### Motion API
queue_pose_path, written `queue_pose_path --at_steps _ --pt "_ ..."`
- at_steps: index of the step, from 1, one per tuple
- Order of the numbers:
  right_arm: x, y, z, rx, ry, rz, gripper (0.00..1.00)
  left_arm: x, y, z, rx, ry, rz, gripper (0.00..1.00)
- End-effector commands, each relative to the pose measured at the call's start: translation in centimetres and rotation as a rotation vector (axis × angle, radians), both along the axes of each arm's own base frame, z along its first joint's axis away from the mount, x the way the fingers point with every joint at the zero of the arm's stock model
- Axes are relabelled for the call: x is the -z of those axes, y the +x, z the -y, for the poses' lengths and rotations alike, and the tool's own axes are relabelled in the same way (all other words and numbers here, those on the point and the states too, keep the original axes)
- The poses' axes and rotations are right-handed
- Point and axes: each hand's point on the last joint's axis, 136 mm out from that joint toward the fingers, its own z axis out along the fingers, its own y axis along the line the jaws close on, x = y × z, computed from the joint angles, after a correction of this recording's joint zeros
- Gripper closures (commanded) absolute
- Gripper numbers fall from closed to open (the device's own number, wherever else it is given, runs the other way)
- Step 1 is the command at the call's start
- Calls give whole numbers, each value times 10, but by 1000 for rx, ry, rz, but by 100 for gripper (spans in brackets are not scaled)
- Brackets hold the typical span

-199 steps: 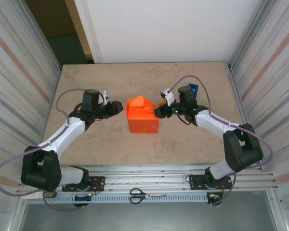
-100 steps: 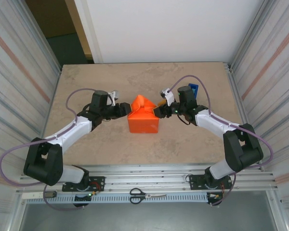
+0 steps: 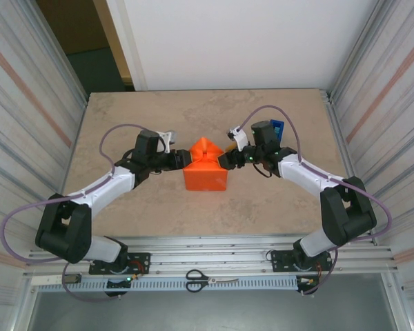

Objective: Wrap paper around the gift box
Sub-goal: Fold the seventh fold of the wrapping paper on the gift box.

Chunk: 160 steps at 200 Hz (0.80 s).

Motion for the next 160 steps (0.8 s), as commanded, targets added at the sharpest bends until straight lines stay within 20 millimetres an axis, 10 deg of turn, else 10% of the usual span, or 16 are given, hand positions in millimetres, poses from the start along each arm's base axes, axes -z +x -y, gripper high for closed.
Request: queue_pose_path --at_steps 1,73,160 --pt "-15 -1 -12 -46 -20 4 35 45 -23 -7 53 118 -121 56" --pt "-48 18 -51 -212 -93 105 28 49 -24 -6 55 121 -133 58" --pt "-42 15 -80 -448 -243 -36 34 44 -25 0 61 110 -119 61"
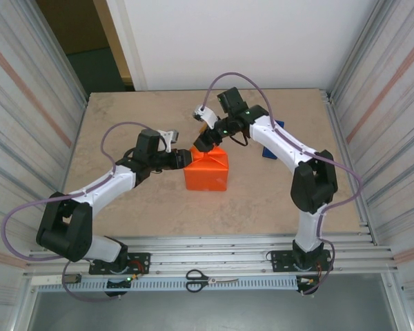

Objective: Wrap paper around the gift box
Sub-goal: Fold the seventh fold of the wrapping paper on the gift box.

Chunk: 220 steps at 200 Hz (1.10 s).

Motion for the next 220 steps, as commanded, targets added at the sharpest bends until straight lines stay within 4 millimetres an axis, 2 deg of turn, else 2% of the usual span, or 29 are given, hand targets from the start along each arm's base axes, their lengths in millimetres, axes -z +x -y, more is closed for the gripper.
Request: queue_pose_path --at_steps 1,13,43,81,112,142,159,178,220 --pt "5 -20 1 -108 -79 -90 35 45 -26 -4 34 93 -148 60" --pt "6 -21 -1 -137 -99 -128 38 44 -26 -3 36 91 -146 61" --pt "6 -37 -4 -234 -150 -218 41 41 -25 -3 30 88 -141 61" --pt "15 -35 -3 -244 -215 -201 49 37 -24 -1 29 79 -133 62" --pt "16 -32 -4 -240 -231 -177 64 36 -24 -1 29 77 -132 62" --pt "10 -25 -5 -229 -229 -134 73 38 -24 0 33 78 -136 62" --pt "6 -26 -6 -238 -217 -124 83 38 -24 0 32 78 -137 63" --pt "6 -27 -6 -249 -213 -125 100 38 -24 0 34 78 -138 63" --pt "3 -27 -8 -261 -212 -101 100 38 -25 1 39 76 -140 63"
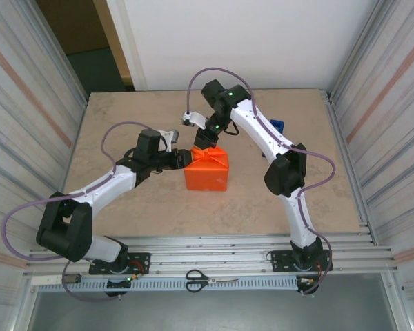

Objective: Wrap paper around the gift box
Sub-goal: Fold the seventh fold of the wrapping paper on the gift box.

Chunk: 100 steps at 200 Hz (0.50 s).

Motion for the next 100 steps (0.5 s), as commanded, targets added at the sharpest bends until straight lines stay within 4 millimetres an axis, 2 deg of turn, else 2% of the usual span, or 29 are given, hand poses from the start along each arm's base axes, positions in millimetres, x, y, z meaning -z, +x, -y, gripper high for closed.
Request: queue_pose_path --at_steps 1,6,17,26,38,54,62,76,90,96,98,100 --pt "-10 -2 -3 -28 15 29 100 40 -25 0 40 75 -144 63" --pt "-13 0 -4 -21 17 40 99 40 -25 0 41 75 -143 63" --pt "-19 3 -5 -16 27 62 76 40 -26 0 40 75 -145 64" --pt "-28 8 -5 7 40 86 73 40 -26 0 41 76 -143 64" --pt "-45 17 -4 52 78 122 56 39 -26 0 37 77 -141 64" --pt "-71 35 3 172 144 144 44 39 -26 0 36 77 -140 64" --pt "-83 43 9 238 178 146 40 39 -26 0 36 77 -140 64" --pt "-92 56 24 353 220 142 38 38 -25 0 34 72 -138 64" --pt "-89 68 45 472 241 152 37 37 -24 0 31 69 -137 64" --pt "-82 70 55 520 249 141 37 36 -24 1 31 68 -138 64" --pt "-85 71 57 531 264 147 37 36 -24 1 31 69 -137 64" --pt "-79 72 61 548 264 138 37 36 -24 1 31 69 -137 64"
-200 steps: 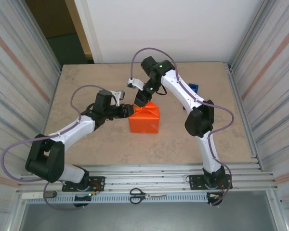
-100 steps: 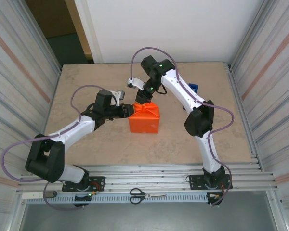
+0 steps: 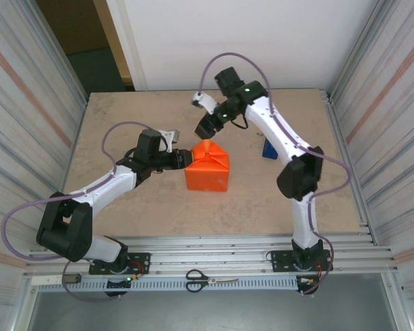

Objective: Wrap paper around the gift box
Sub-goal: Fold the seventh fold of the wrapping paper on the gift box.

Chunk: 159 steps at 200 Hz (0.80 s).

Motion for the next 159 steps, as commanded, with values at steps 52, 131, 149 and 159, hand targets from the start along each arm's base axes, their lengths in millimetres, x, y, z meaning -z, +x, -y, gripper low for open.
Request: queue_pose_path --at_steps 52,131,149,159 --pt "18 23 83 471 312 -76 43 36 -24 0 35 66 -136 64" --pt "62 8 18 216 252 -213 43 38 -25 -2 36 83 -143 63" --pt "63 -3 12 161 256 -220 44 35 -24 -2 32 81 -139 63" --pt "59 -11 10 125 275 -229 44 34 -24 -2 32 79 -136 63"
